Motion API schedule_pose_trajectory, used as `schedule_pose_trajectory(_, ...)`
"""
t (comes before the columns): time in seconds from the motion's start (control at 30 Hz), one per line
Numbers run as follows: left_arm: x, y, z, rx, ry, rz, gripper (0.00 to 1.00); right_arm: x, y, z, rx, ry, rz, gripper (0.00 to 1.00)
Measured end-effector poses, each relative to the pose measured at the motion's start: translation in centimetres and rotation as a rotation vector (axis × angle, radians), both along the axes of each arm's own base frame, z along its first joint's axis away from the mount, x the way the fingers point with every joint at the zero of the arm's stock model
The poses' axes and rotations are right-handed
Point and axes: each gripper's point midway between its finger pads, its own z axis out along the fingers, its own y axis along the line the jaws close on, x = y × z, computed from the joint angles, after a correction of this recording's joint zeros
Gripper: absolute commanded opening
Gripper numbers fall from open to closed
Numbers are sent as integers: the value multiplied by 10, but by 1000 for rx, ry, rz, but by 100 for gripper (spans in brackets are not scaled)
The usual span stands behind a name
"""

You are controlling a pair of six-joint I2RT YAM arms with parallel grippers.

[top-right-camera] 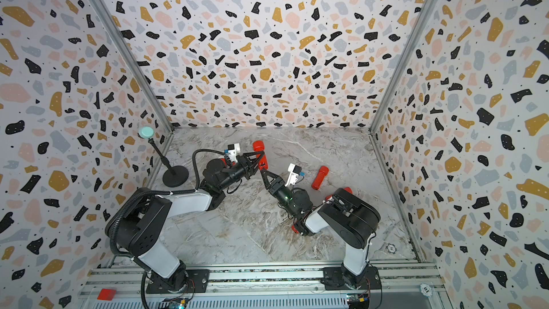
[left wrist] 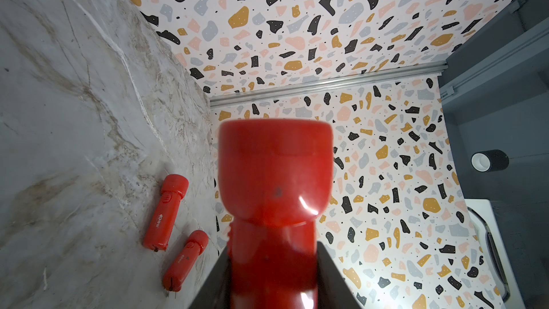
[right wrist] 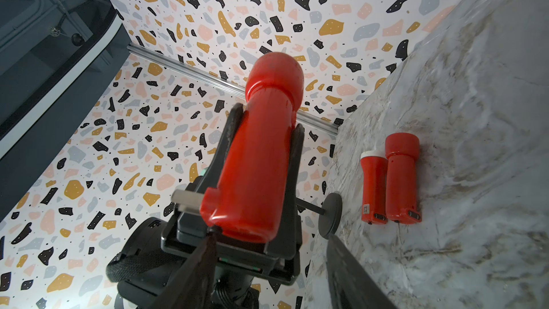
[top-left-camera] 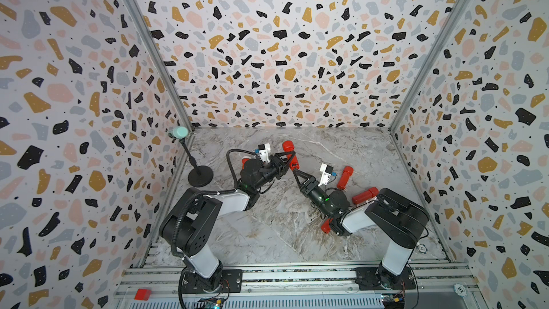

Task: Close the plug at the bottom of the flashlight
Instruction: Close the plug of the flashlight.

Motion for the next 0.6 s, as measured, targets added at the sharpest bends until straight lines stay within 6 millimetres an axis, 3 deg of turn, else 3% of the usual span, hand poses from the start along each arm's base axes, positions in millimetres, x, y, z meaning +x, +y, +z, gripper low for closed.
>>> schedule_pose_trajectory(0.6, 0, 0, 0, 0, 1, 1, 0, 8, -2, 10, 17, -19, -12, 57)
